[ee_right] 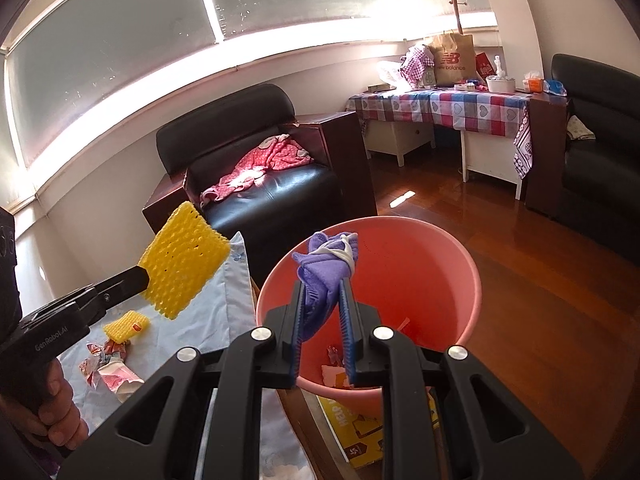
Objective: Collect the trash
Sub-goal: 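Carry the yellow sleeve and purple cloth over the pink bucket and open both tools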
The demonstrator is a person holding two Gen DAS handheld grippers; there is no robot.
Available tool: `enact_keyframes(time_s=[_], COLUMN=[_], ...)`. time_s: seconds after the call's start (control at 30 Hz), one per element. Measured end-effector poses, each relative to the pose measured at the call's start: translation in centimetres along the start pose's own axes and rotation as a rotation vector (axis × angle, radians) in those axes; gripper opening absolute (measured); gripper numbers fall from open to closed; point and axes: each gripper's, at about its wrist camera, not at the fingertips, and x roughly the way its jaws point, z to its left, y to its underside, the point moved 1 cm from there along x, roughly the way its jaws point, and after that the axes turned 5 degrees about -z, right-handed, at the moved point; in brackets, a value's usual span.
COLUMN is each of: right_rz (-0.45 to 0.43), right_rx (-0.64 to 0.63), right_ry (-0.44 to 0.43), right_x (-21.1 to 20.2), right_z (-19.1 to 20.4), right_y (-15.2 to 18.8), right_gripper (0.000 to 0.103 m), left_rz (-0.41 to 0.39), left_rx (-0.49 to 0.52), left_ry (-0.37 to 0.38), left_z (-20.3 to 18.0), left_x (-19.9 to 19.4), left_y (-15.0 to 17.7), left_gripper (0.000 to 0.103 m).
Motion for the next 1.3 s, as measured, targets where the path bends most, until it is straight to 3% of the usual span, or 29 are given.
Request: enact_keyframes(time_s=[0.37,0.67,0.77,0.93,1.3], right_rz=[0.033,0.053,0.058,0.048,0.049], right_rx=[0.004,0.023,0.026,0.033,0.043], right_ry=[0.056,0.091,0.094,0.093,0.097], right_x=[0.4,1.2,1.3,1.2,1.2], right_z=[-1.1,-2.2,-2.4,-2.6,-2.7], right_y=[0.8,1.2,1.2,1.3,1.6], right_gripper=[0.017,0.017,0.017,0.017,0.018], left_rz=[0.097,0.121,0.119,0.105,0.066], left_rx=[0.008,0.011,0.011,0.012,-0.002], left_ry=[0.033,0.067,0.076,0.080,0.082], left_z=[-1.8,-3.6,-3.9,-4.3,-4.4], left_x=[4.2,5.9,5.8,5.2,2.7], left_y=[1.3,1.7,1.7,1.7,1.4], left_gripper=[0.008,0.009,0.014,0.038,0.043])
